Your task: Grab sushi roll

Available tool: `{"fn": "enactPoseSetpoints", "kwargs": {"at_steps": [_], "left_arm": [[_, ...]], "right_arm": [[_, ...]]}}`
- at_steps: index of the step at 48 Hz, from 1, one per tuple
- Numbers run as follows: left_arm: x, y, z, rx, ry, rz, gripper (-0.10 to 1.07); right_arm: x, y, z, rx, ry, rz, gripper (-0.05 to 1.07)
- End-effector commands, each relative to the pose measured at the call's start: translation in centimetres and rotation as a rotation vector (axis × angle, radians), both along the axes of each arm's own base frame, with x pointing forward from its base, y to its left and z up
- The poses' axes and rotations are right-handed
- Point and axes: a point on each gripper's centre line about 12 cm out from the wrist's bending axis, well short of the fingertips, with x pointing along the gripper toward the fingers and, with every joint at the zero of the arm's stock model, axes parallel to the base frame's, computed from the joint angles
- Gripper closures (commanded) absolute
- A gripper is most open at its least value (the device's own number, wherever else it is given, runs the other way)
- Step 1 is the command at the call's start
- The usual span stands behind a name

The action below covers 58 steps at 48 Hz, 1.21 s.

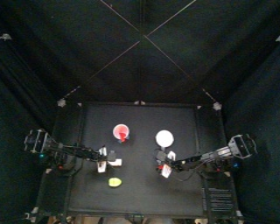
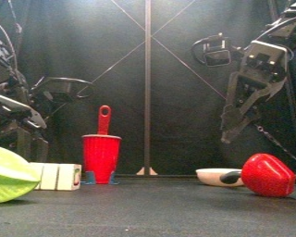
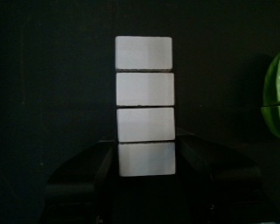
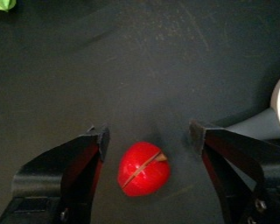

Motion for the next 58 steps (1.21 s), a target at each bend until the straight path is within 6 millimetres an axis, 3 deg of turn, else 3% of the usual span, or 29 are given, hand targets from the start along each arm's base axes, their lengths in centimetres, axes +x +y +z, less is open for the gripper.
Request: {"fn": "enactPoseSetpoints", "kwargs": {"at_steps": [1, 11, 25, 45, 58], "left_arm": [[0.7, 0.0, 0.7, 0.002, -0.023, -0.004, 0.29], [0.9, -0.1, 2.5, 0.024, -0.044, -0.038, 0.4], [0.7, -0.2, 6.1, 0.054, -0.203, -0.078, 0.5], [-0.5, -0.3, 7.1, 0.047, -0.346, -0.08, 0.5], [-0.4, -0.3, 7.3, 0.046, -0.357, -0.079, 0.5]], "right_arm": [[0.2, 0.0, 1.1, 0.007, -0.037, 0.0, 0.01], [0.2, -0.1, 1.1, 0.006, -0.037, 0.001, 0.01], [0.2, 0.0, 1.1, 0.006, -0.038, 0.002, 0.01], [0.6, -0.4, 1.7, 0.002, -0.052, -0.01, 0.01], [1.8, -0.4, 3.6, -0.03, -0.107, 0.004, 0.01]]}}
